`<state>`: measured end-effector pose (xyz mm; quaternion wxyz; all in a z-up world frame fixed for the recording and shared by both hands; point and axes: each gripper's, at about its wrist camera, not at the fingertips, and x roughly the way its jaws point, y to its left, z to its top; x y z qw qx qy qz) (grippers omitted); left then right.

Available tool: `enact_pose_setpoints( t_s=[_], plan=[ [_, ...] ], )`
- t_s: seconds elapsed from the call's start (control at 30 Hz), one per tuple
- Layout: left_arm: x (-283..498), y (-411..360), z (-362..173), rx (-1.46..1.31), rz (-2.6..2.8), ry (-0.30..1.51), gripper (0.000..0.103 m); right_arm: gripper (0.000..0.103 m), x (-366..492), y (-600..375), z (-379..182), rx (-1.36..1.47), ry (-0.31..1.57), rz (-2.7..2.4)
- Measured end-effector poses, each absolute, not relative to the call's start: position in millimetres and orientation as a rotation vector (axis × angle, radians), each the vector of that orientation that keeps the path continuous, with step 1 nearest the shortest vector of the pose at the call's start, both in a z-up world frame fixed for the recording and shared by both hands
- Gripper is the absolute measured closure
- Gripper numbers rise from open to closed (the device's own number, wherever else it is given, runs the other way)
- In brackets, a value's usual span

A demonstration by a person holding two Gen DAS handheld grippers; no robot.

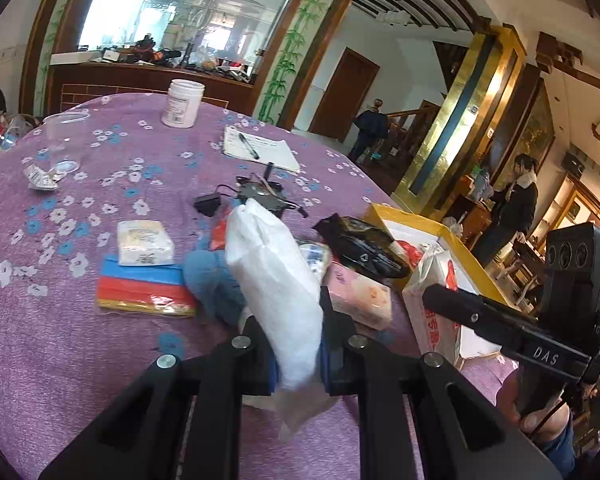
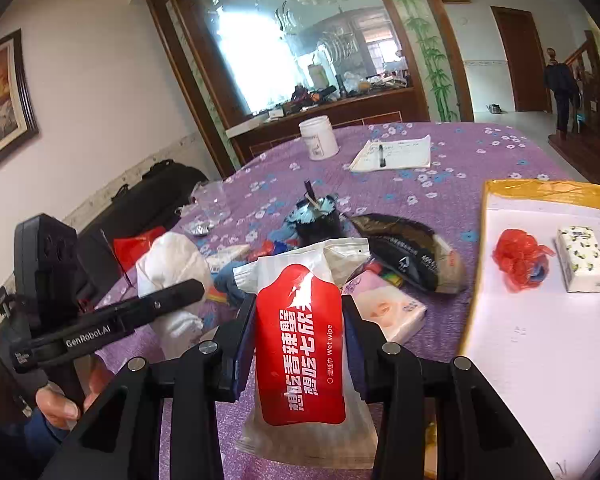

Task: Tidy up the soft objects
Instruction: 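Carry the wet-wipe pack and white cloth over the yellow box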

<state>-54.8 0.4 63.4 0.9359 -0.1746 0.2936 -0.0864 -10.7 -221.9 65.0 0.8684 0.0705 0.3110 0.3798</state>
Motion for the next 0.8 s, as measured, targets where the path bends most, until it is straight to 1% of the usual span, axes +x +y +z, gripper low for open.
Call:
enact_pose_setpoints(
  t_s=[0.47, 0.8],
  plan=[
    [-31.6, -70.0, 90.4, -0.268, -0.318, 0.606, 0.089, 0.059, -8.8, -295.0, 88.0, 0.287, 0.567, 0.71],
    [1.9, -143.6, 93.5, -0.209, -0.442, 0.642, 0.089, 0.059, 0.8, -360.8, 83.4, 0.402, 0.54, 0.583]
  ],
)
